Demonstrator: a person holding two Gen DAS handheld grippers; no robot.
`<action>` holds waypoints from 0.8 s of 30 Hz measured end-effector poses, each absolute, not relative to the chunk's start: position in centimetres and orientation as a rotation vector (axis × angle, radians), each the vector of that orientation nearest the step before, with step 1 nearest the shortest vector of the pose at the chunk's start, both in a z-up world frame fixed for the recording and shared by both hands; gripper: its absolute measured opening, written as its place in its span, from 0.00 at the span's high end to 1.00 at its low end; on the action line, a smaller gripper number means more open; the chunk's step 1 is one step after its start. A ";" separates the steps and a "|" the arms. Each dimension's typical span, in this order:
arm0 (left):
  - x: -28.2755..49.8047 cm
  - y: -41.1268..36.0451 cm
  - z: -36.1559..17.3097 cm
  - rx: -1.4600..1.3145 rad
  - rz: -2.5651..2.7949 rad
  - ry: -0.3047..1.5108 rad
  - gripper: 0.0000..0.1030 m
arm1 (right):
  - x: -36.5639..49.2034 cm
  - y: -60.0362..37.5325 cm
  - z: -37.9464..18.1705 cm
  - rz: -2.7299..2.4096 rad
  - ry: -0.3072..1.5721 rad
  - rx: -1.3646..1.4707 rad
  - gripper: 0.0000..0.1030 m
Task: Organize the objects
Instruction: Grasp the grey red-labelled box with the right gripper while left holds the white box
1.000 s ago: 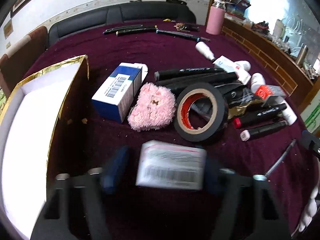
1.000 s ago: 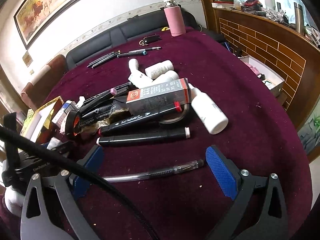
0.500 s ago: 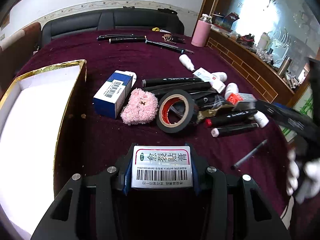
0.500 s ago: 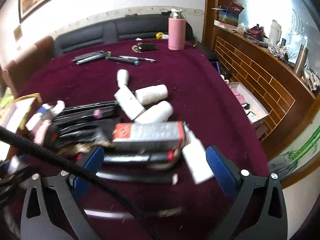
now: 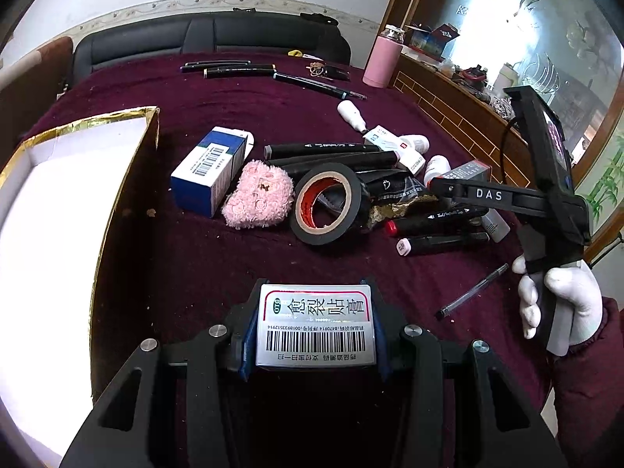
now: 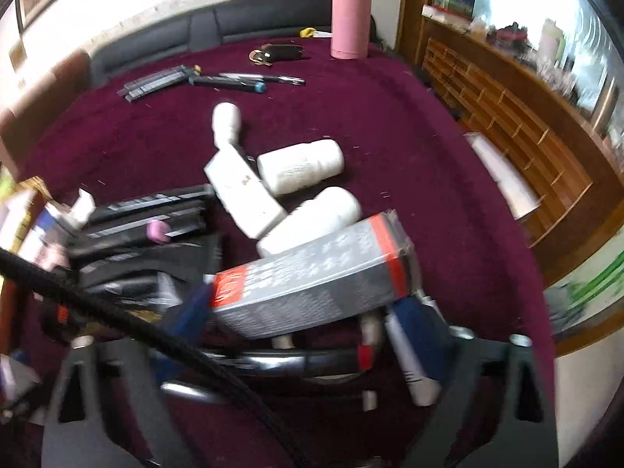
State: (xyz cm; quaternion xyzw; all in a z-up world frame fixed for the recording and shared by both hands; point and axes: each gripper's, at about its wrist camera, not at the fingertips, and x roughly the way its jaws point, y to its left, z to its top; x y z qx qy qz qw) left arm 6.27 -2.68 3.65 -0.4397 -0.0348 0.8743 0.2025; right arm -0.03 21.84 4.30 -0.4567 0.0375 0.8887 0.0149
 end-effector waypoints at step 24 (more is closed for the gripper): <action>7.5 -3.2 3.8 -1.206 2.390 -0.142 0.61 | -0.7 26.2 2.9 2.583 1.070 -1.521 0.70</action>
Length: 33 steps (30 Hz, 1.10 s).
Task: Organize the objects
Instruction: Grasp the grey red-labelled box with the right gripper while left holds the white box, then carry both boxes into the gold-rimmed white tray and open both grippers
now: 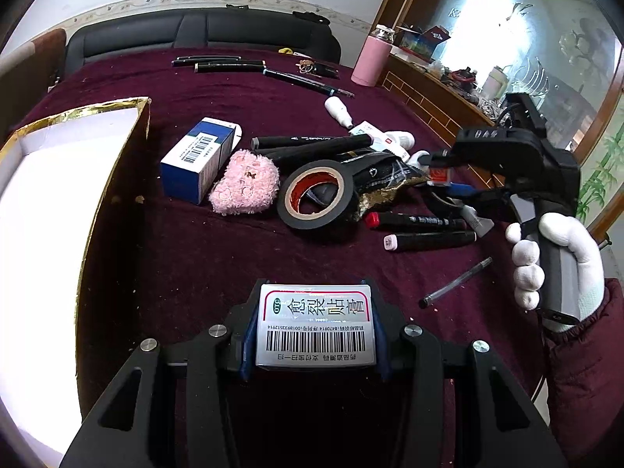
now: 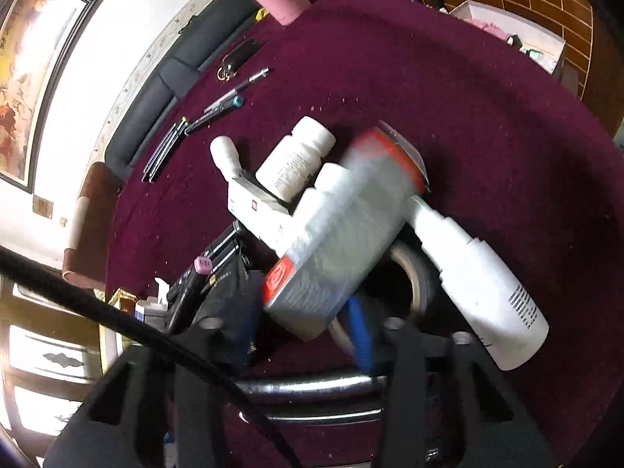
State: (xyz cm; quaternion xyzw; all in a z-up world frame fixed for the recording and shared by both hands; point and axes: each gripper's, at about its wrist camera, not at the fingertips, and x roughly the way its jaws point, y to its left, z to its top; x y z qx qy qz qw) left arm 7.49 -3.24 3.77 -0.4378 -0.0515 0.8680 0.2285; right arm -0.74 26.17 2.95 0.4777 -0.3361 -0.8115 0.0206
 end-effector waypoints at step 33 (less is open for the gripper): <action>8.9 -11.6 7.0 -1.097 2.493 -0.352 0.61 | 0.1 19.5 8.8 -2.547 -0.741 1.352 0.41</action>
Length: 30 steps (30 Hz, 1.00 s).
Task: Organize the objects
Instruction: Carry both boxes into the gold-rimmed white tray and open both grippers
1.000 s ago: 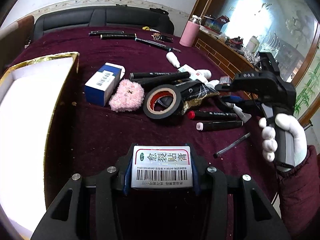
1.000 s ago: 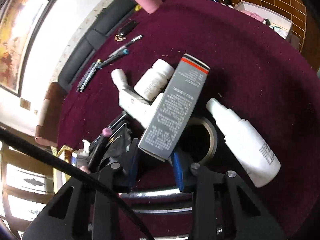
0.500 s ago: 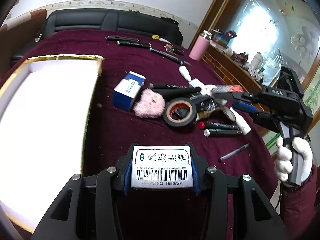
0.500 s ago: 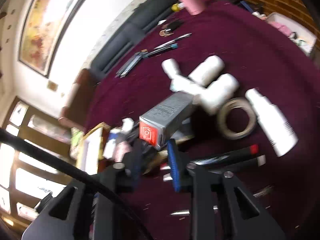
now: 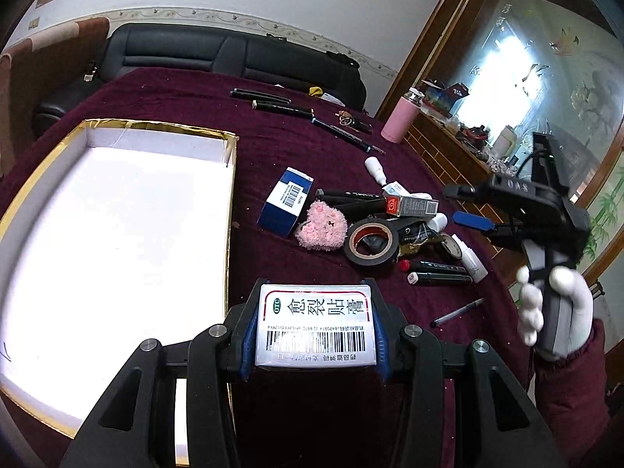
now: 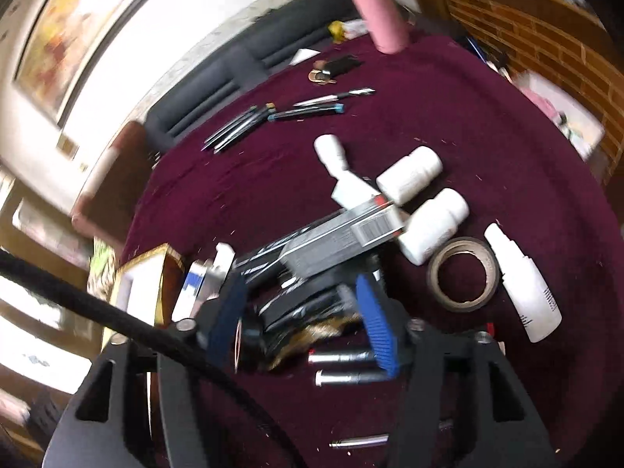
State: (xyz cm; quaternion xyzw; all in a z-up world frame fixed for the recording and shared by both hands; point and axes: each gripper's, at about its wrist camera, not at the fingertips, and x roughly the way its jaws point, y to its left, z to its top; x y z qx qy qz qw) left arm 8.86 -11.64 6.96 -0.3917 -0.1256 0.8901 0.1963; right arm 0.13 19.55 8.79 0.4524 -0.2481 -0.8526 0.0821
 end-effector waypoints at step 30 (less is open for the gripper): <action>7.3 -18.0 8.2 -1.009 2.476 -0.536 0.61 | -3.1 16.3 10.0 -2.335 -0.895 1.368 0.75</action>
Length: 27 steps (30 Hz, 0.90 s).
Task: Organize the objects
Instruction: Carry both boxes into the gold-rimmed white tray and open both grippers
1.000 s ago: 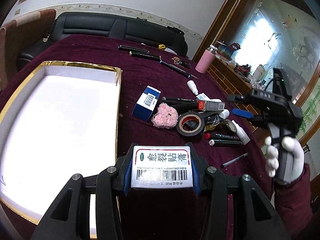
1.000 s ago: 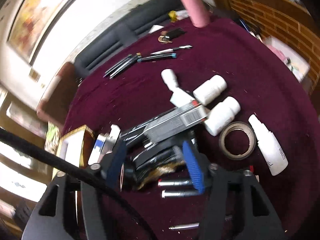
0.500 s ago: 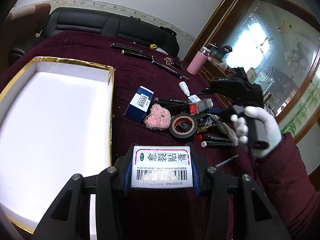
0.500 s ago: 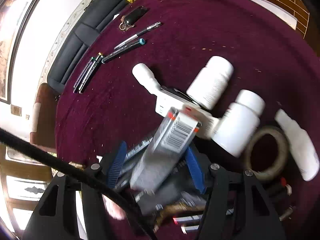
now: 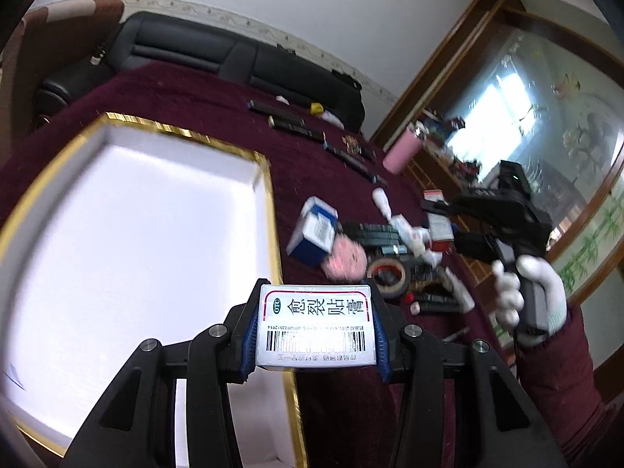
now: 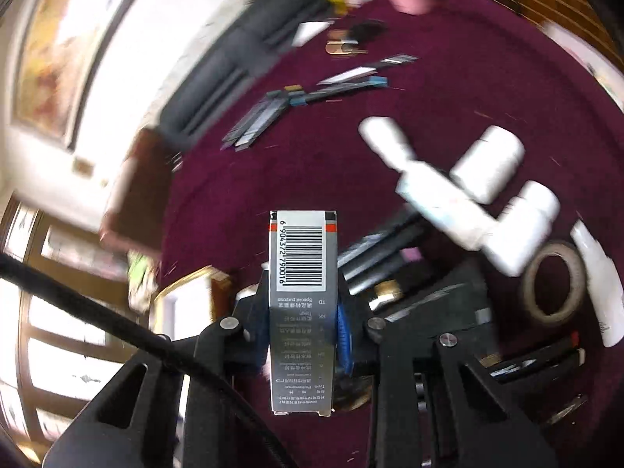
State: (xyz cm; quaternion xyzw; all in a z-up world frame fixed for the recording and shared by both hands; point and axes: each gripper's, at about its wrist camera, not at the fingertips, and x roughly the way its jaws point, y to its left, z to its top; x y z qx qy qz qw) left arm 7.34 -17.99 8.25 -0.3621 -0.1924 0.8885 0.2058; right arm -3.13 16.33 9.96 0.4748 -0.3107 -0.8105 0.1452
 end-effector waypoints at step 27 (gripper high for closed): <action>-10.1 -23.6 3.4 -1.382 2.585 -0.496 0.61 | -10.9 -9.1 4.5 -2.083 -0.369 1.518 0.74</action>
